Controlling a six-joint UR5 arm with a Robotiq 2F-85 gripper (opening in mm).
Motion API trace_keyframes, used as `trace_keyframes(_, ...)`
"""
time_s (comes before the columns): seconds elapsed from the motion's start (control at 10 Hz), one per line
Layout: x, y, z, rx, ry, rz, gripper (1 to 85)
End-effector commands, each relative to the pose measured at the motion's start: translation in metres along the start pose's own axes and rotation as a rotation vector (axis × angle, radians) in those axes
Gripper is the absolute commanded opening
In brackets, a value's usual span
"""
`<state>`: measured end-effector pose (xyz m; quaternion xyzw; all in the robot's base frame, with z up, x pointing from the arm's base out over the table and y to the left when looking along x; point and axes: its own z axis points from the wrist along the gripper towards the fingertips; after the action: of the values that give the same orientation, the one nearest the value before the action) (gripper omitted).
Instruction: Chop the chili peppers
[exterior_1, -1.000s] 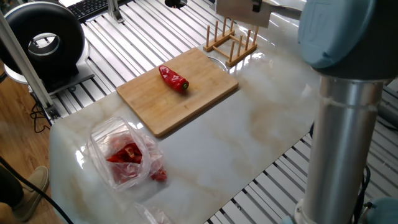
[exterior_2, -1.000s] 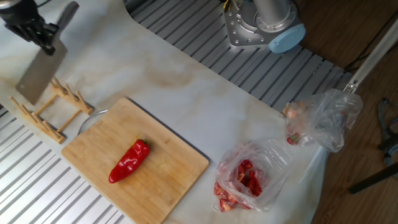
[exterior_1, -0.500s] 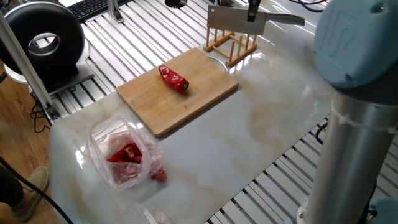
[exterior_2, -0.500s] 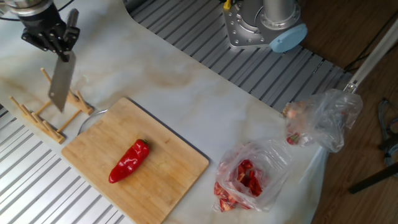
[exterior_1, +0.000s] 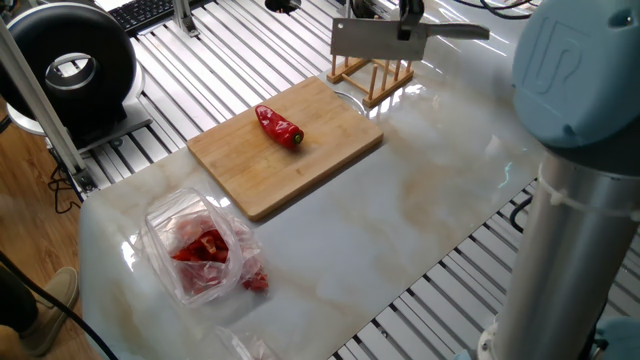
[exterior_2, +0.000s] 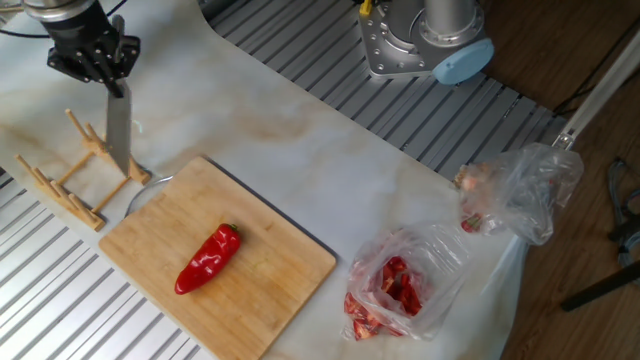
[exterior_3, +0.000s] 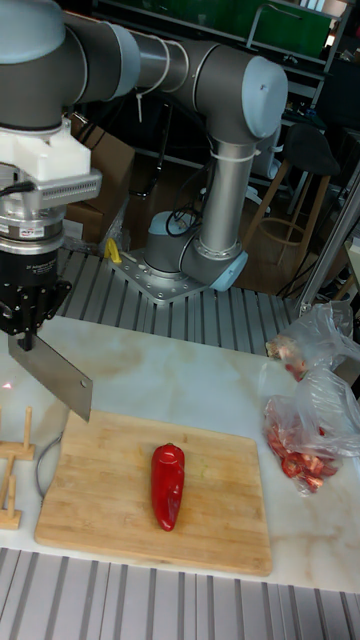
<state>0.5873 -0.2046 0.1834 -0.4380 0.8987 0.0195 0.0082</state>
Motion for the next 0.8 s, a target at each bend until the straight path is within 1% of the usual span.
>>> trace_keyframes(0.0,0.0,-0.012,-0.003,0.059,-0.006,-0.099,1.3)
trace_keyframes(0.1,0.003,-0.001,-0.003,0.012,0.0,-0.086,1.3)
trace_keyframes(0.2,0.016,0.017,-0.005,-0.068,0.044,-0.135,1.3)
trace_keyframes(0.3,0.01,0.012,-0.005,-0.053,0.024,-0.186,1.3)
trace_keyframes(0.4,0.018,0.0,-0.005,-0.013,0.055,-0.246,1.3)
trace_keyframes(0.5,0.032,-0.013,-0.006,0.028,0.116,-0.303,1.3)
trace_keyframes(0.6,0.032,-0.02,-0.006,0.05,0.125,-0.361,1.3)
trace_keyframes(0.7,0.029,-0.025,-0.006,0.068,0.117,-0.414,1.3)
